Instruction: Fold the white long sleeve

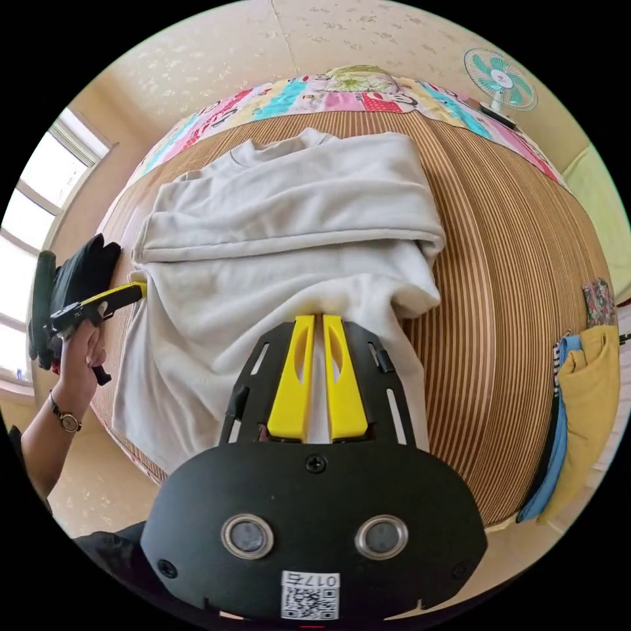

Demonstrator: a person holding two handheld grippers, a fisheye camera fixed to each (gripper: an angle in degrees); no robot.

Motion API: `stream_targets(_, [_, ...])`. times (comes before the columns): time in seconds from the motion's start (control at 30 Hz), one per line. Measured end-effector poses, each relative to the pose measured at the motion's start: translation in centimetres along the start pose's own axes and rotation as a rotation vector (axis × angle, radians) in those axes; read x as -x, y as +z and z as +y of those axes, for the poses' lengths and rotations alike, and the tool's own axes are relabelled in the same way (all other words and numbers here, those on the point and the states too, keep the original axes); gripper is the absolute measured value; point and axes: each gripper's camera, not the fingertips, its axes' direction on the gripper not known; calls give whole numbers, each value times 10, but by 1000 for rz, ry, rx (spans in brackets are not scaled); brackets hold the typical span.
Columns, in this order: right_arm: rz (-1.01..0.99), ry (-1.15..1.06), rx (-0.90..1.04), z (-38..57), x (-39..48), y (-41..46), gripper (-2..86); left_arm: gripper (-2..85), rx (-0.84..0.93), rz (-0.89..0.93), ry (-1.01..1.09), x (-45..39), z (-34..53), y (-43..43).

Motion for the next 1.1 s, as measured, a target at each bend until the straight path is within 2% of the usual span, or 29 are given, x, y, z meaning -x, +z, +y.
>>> stream_targets(0.07, [-111, 32, -20, -28, -8, -16, 20, -3, -81, 36, -46, 22, -21, -25])
stream_targets(0.1, [-173, 24, -100, -30, -14, -38, 17, 4, -152, 86, -53, 36, -27, -47])
stream_targets(0.17, [-192, 14, -173, -19, -26, -68, 18, 37, -199, 172, -28, 57, -26, -72])
stream_targets(0.3, [-50, 87, -110, 42, -75, -87, 46, 122, -76, 265, -63, 93, 20, -80])
stream_targets(0.43, [44, 182, 67, 96, -119, -64, 75, 129, 37, 244, -107, 102, 94, -68])
stream_targets(0.47, [41, 209, 107, 109, -126, -57, 82, 132, 81, 223, -132, 103, 116, -65])
stream_targets(0.6, [-90, 253, 81, 132, -133, -49, 78, 114, 49, 208, -237, 105, 167, -77])
stream_targets(0.77, [-132, 394, 47, 144, -142, -51, 45, 58, 101, 161, -351, 117, 161, -82])
stream_targets(0.97, [-89, 369, 137, 230, -130, -105, 35, 29, 268, 507, -294, 147, 179, -109])
stream_targets(1.03, [-201, 365, 101, 270, -131, -137, 34, 23, 287, 677, -287, 161, 195, -131])
stream_targets(1.1, [-439, 459, 30, 316, -141, -177, 33, 18, 308, 880, -341, 178, 219, -160])
